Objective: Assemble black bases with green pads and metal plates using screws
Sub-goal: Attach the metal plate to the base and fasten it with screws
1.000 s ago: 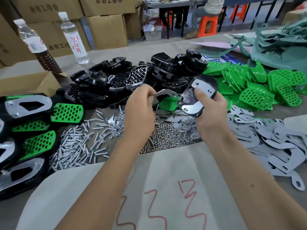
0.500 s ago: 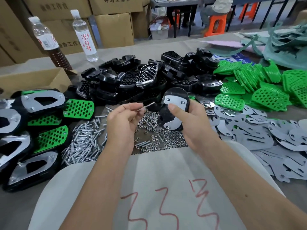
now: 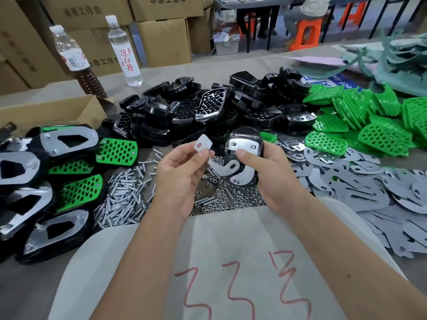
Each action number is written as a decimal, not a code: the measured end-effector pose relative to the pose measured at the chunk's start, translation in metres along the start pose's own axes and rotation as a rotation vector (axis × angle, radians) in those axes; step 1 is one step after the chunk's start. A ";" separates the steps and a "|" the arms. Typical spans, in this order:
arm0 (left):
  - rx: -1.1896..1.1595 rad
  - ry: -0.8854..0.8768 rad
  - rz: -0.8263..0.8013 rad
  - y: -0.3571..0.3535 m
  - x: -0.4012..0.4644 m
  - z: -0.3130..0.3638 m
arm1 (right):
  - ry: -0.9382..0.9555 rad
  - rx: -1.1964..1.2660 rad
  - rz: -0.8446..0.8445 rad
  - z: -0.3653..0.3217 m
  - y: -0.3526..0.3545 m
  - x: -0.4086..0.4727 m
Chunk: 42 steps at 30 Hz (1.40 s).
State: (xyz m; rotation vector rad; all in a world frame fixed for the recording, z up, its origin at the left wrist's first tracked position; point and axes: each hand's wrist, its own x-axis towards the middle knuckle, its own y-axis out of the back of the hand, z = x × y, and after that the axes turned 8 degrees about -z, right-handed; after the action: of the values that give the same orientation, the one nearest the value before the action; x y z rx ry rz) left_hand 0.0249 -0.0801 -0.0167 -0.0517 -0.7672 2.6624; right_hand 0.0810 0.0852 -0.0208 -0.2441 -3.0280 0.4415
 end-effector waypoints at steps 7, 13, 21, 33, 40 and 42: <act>0.220 0.044 -0.079 -0.006 -0.005 -0.002 | 0.009 -0.015 0.011 -0.001 0.000 -0.001; 0.292 -0.026 -0.046 -0.010 -0.006 -0.007 | 0.005 -0.046 0.009 -0.001 -0.001 -0.002; 0.275 -0.047 -0.048 -0.009 -0.005 -0.008 | -0.005 -0.054 -0.020 -0.001 -0.001 -0.003; 0.326 -0.061 -0.032 -0.005 -0.001 -0.013 | 0.016 -0.045 -0.061 0.000 0.000 0.000; 0.379 -0.136 -0.032 -0.004 -0.001 -0.018 | 0.071 -0.150 -0.068 0.003 0.000 -0.001; 0.396 -0.151 -0.029 -0.004 -0.001 -0.019 | 0.076 -0.160 -0.069 0.003 0.000 -0.001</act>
State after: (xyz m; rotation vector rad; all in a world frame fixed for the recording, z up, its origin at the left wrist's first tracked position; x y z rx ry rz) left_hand 0.0295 -0.0674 -0.0309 0.2631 -0.2670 2.7604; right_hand 0.0815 0.0845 -0.0243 -0.1611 -2.9881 0.1811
